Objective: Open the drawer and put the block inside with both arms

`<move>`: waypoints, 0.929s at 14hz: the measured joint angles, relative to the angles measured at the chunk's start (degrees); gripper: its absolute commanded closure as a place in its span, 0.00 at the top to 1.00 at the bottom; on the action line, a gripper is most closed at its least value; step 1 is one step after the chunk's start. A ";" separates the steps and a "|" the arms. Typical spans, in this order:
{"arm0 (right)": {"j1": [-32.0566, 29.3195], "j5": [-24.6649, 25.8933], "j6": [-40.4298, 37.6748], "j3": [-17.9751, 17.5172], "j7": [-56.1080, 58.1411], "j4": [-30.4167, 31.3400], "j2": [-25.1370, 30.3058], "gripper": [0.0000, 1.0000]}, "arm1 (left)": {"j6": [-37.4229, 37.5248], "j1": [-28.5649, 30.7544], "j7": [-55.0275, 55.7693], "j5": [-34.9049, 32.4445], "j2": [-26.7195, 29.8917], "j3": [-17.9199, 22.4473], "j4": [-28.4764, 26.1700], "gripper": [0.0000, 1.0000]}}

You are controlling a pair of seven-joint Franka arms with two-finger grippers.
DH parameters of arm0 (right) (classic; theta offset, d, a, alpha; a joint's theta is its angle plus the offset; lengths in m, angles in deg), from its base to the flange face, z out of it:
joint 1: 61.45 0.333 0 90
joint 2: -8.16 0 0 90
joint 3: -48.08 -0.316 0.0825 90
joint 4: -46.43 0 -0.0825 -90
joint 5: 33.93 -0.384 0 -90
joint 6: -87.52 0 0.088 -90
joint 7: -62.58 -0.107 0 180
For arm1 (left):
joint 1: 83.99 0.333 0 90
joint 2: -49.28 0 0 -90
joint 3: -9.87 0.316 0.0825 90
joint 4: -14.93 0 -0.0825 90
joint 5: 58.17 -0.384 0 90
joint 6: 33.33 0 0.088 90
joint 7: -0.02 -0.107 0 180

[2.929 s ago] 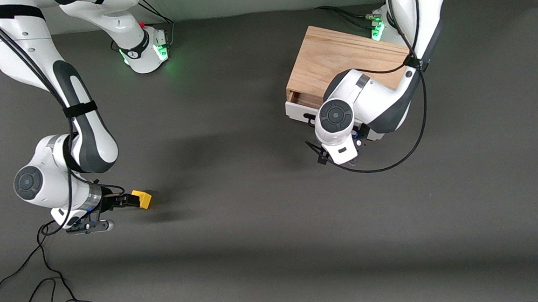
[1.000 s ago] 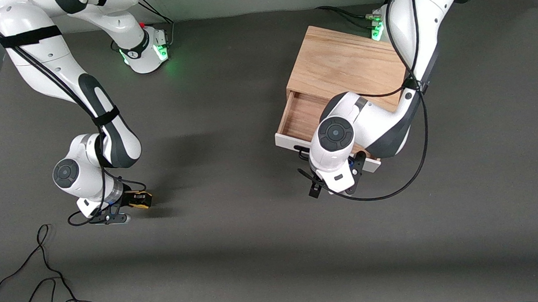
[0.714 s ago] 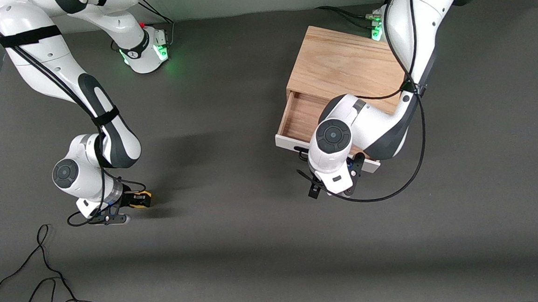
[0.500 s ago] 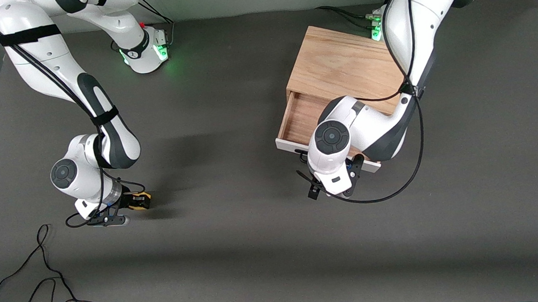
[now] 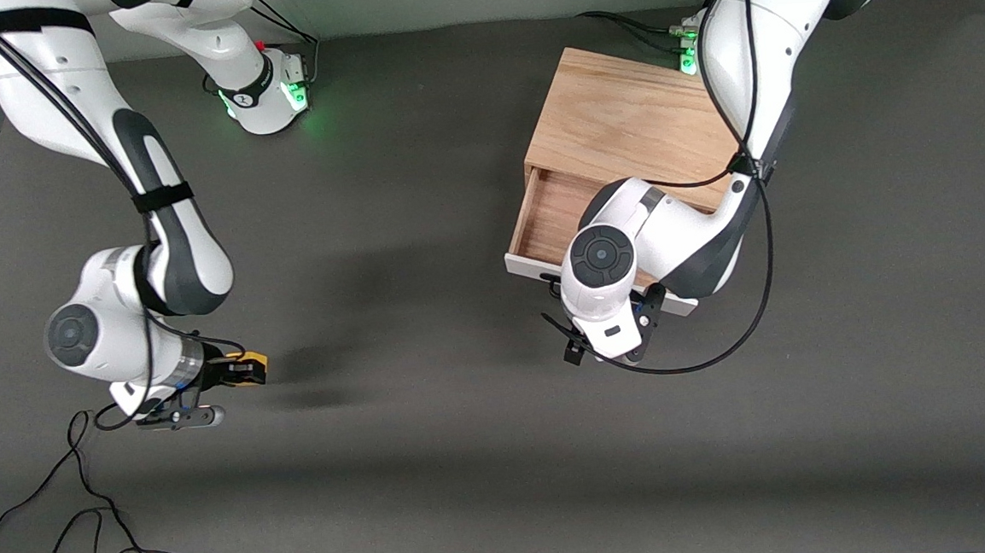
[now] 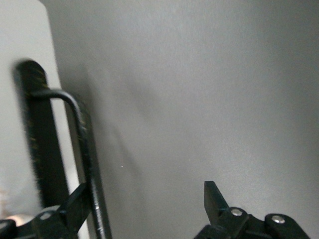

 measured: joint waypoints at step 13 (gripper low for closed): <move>11.25 0.47 -28.87 -9.42 -31.83 -25.64 2.22 0.31 | 26.10 8.16 -36.96 2.53 10.72 0.32 10.95 1.00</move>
